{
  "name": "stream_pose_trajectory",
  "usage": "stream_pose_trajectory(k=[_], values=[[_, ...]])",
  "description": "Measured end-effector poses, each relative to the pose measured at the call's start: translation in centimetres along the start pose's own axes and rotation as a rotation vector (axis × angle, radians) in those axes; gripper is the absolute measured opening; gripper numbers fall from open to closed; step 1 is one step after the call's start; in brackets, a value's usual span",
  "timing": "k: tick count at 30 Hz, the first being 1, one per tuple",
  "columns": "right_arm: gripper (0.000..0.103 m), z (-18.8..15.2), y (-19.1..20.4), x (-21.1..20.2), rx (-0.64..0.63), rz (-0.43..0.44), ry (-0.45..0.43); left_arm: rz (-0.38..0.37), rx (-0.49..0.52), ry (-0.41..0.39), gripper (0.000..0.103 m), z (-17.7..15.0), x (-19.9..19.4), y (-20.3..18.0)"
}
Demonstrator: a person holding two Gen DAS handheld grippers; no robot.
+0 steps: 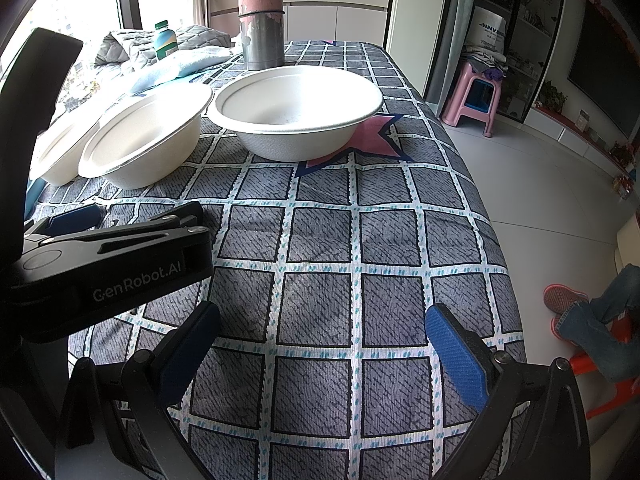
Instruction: Organize plates and bowls
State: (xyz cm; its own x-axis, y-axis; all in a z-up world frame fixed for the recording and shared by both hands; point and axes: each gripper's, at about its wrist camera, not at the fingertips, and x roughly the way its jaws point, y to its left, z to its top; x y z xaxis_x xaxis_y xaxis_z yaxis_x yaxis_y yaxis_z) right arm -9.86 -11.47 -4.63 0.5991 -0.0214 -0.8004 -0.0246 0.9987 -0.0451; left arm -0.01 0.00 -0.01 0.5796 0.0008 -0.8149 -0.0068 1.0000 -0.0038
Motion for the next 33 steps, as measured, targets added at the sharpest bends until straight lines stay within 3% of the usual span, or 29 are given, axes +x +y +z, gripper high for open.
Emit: stream_pose_trajectory(k=[8,15,21,27,29,33], values=[[0.103,0.0,0.0,0.0,0.002,0.001,0.005,-0.001,0.001,0.018,0.103,0.0,0.0,0.0],[0.103,1.1,0.1,0.6,-0.029,0.017,0.095,-0.043,0.066,0.1,0.103,-0.5,-0.6,0.1],[0.103,2.6,0.0,1.2,-0.027,0.016,0.228,-0.053,0.103,0.294,0.103,1.2,0.3,-0.1],[0.102,5.1,0.4,3.3,-0.09,0.04,0.477,-0.041,0.12,0.482,0.103,1.3,0.6,0.2],[0.102,5.7,0.3,3.8,-0.095,0.034,0.538,-0.024,0.106,0.501,0.103,1.5,-0.3,0.7],[0.102,6.7,-1.3,3.5,0.003,0.012,0.609,0.0,0.077,0.456,0.103,2.2,-3.9,2.0]])
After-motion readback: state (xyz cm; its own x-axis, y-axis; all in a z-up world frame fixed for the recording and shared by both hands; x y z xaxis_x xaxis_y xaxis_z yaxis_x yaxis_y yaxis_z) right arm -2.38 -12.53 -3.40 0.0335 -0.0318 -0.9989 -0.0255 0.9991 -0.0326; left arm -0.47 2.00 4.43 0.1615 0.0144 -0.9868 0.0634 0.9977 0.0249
